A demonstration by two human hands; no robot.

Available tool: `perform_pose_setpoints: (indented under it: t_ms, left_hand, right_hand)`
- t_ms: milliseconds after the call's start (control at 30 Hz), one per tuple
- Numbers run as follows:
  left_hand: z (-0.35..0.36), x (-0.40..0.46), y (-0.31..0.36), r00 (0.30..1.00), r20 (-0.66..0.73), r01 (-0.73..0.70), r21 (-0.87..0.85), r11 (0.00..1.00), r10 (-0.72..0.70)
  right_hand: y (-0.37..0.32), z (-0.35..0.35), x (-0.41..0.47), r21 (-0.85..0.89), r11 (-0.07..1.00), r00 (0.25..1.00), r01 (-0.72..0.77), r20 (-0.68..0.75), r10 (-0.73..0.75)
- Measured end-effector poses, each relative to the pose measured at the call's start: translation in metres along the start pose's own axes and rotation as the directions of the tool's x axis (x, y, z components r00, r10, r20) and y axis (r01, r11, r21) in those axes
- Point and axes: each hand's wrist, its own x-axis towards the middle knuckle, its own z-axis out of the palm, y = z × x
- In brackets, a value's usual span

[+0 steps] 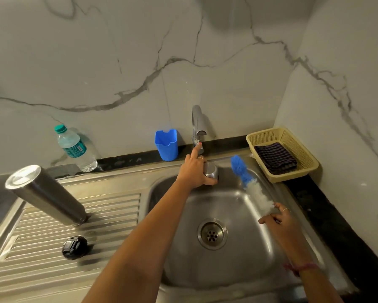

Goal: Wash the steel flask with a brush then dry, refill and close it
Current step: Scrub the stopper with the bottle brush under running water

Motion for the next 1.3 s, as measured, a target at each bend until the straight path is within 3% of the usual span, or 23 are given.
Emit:
perform_pose_setpoints:
  t_ms: [500,1300]
  left_hand:
    - [-0.004,0.042,0.007,0.982,0.168,0.05,0.231,0.972,-0.091]
    - [0.005,0.047,0.014,0.958,0.184,0.173,0.24,0.955,-0.22]
  right_hand:
    - [0.006,0.005,0.024,-0.025,1.0,0.999,0.002,0.037,-0.002]
    - [0.024,0.012,0.037,-0.04,0.997,0.998,0.059,0.022,-0.058]
